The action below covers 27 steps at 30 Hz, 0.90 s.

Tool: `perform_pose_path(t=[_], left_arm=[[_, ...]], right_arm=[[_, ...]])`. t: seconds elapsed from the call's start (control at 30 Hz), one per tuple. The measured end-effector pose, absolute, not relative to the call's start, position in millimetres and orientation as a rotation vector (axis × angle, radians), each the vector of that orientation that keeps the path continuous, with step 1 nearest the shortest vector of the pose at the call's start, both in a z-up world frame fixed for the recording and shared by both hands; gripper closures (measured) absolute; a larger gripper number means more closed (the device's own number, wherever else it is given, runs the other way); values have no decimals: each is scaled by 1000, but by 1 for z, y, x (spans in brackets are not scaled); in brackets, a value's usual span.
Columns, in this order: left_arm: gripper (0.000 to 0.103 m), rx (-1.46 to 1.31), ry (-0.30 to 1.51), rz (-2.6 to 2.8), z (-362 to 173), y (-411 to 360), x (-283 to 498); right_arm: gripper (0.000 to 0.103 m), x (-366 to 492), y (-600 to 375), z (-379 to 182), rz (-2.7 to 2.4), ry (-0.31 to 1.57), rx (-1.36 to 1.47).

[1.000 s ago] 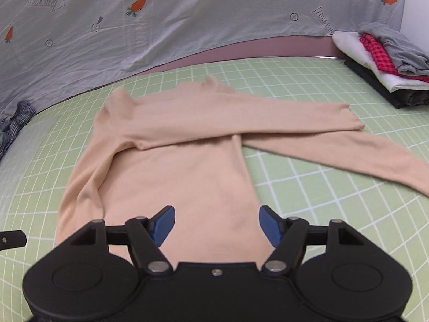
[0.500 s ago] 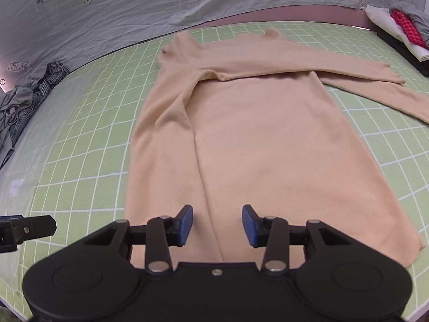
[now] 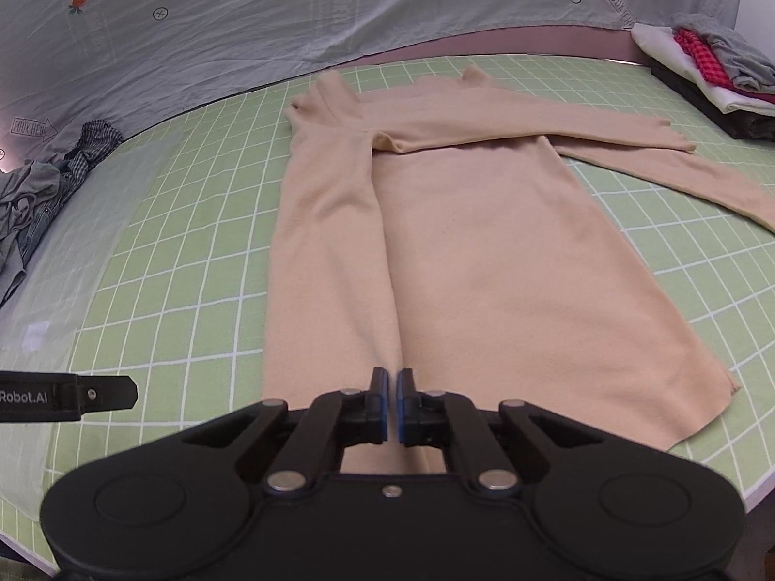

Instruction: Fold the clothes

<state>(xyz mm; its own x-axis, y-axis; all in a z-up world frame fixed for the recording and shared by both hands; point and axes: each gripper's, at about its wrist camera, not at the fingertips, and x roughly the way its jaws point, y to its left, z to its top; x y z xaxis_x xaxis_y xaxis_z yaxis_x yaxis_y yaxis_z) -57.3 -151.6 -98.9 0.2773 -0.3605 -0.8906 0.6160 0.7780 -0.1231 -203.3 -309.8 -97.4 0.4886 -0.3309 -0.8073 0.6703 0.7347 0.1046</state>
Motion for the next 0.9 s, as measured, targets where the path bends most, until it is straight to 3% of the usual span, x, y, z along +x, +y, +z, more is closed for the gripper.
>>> perform_pose_path(t=[0.2,0.3,0.5,0.73,0.9], left_arm=[[28,291,1112,-699,-100,-165,-65],[28,295,1105,-691,-98,-172,-67],[27,276,1093,-643,-93,-189,-64],[23,260,1087,-598,-91,-222,-58],[22,268,1099,-563,-97,-255,-52]], right_arm=[[96,-203,-314,-119,-643,954,424],[74,-205,-321,-113,-644,942,422],[63,-205,-352,-100,-666,897,410],[38,-202,-406,-95,-710,869,396],[34,-202,-456,-95,-746,846,408]])
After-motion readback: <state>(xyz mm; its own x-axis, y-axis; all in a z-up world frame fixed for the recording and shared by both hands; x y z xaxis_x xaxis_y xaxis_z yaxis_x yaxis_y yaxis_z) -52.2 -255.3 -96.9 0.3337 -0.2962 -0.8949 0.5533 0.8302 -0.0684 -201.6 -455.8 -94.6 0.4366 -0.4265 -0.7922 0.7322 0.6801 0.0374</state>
